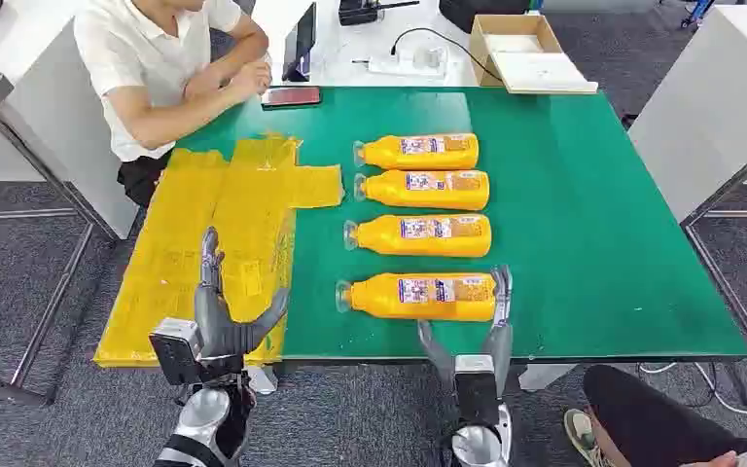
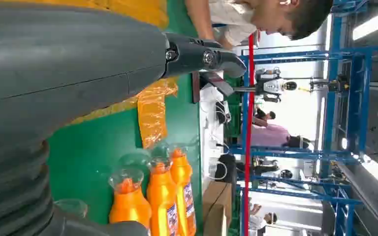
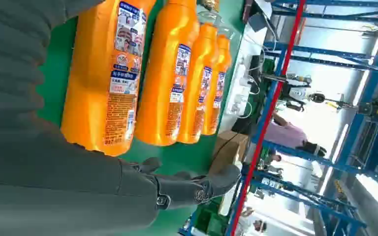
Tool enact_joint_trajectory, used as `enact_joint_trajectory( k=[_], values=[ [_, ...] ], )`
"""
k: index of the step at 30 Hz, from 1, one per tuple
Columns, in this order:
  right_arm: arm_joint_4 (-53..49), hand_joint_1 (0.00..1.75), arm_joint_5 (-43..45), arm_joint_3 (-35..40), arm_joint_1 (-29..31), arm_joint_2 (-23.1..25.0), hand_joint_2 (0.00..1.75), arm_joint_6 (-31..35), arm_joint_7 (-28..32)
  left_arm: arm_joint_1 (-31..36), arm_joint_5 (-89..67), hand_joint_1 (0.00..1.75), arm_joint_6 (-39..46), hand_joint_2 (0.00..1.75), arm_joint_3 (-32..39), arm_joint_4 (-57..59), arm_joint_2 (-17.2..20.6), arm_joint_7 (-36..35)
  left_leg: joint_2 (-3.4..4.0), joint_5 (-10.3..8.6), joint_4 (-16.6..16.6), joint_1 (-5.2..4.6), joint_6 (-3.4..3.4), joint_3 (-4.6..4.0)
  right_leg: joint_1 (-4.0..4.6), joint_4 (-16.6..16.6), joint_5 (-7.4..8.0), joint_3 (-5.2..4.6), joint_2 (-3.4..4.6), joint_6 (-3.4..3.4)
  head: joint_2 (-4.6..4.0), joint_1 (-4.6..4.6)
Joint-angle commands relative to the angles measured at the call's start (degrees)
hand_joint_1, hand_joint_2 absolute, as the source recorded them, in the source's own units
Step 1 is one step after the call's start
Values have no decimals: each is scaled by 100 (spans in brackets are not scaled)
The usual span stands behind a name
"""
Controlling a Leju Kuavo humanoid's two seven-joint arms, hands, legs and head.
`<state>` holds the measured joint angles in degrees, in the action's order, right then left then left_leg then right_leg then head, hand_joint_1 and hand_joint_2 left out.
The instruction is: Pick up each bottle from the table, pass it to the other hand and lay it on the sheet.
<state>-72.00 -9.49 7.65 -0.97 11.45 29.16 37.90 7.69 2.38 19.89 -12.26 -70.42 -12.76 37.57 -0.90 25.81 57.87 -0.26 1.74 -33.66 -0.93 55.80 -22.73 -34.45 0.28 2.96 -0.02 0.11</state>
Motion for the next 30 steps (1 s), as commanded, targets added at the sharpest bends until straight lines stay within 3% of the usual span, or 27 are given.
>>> enact_joint_trajectory(
  k=[1, 12, 16, 20, 24, 27, 30],
  values=[
    [-22, 0, -766, 390, 151, -196, 175, 728, 151, 62, -152, 0, 220, 175, 13, 125, 114, 29, 19, 12, -2, 5, -13, 26, 7, -1, -8, 21, 9, -15, 2, 0],
    [9, 0, -1004, 497, 192, -273, 175, 852, 168, 52, -348, 0, 410, 175, -39, 95, 130, 148, 15, 10, -3, 5, -13, 26, 6, -2, -8, 22, 4, -14, 0, -2],
    [65, 0, -1496, 727, 318, -540, 175, 778, -120, -98, -811, 0, 418, 175, -598, 15, 217, 92, 21, 12, -1, 3, -12, 26, 5, 0, -8, 21, 11, -13, 0, 0],
    [1021, 0, -1813, 738, 442, -465, 175, 746, -495, -255, -1062, 0, 843, 175, -849, 328, 76, 152, 10, 9, -12, 2, -9, 36, 4, -10, -8, 34, 1, -11, 0, 0],
    [2651, 0, -2604, 506, 739, -409, 175, 1084, -970, -543, -906, 0, 584, 175, -1052, 593, -12, -256, 21, 9, -24, 7, -12, 54, 8, -28, -2, 52, 10, -13, 2, 0],
    [3275, 0, -3415, 116, 783, -467, 175, 1084, -1002, -888, -930, 0, 254, 175, -1667, 328, 147, -640, 1, 7, -22, 4, -10, 48, 6, -25, -7, 49, -8, -12, 2, -2],
    [3103, 0, -3912, -175, 800, -603, 175, 1084, -1110, -936, -911, 0, 118, 175, -2176, -65, 393, -878, 7, 12, -16, 1, -9, 41, 3, -17, -11, 38, -1, -10, 2, -2]
  ],
)
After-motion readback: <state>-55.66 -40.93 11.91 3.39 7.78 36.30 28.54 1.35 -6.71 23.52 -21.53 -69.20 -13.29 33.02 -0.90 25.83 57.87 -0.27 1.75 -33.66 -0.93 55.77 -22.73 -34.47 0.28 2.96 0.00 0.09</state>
